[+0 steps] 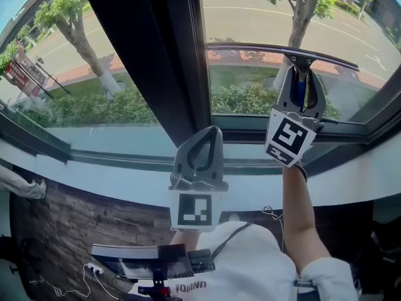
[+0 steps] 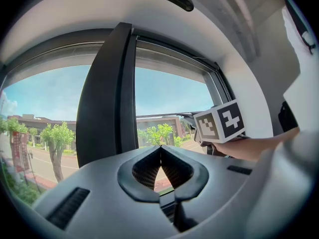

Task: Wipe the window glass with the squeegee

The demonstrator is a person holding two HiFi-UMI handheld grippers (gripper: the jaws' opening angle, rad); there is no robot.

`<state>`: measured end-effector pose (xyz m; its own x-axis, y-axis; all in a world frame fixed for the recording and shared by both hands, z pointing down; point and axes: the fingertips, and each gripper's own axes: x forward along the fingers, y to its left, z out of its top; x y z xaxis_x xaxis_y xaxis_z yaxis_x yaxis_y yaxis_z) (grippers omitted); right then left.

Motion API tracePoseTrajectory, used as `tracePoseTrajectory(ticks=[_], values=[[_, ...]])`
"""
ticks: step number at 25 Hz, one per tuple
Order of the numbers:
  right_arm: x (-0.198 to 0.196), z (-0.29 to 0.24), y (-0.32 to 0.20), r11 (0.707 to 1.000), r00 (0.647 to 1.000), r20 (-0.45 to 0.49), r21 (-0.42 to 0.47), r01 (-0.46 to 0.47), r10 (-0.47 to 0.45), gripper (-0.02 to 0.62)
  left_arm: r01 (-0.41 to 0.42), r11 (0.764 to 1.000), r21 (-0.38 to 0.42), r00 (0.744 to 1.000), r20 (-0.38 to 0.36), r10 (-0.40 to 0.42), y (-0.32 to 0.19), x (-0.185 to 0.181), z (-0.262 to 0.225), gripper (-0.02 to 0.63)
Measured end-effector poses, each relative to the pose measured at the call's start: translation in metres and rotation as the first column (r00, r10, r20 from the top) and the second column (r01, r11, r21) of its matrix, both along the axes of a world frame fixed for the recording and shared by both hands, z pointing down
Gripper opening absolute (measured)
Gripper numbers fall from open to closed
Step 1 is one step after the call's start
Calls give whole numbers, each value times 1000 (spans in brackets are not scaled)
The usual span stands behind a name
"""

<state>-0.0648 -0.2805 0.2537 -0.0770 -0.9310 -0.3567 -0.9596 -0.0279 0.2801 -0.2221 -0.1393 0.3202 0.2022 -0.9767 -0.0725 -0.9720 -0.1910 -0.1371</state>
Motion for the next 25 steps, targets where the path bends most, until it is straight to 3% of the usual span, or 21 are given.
tracePoseTrajectory(ticks=[11,25], values=[[1,37,0,997,1000,-3,-74,-1,0,150,-11,1000,-10,998,57,12,0,3,-2,3],[0,82,-2,985,1000,-19,-175,-11,8,150,-7,1000,-13,997,71,8,0,-2,-8,3]])
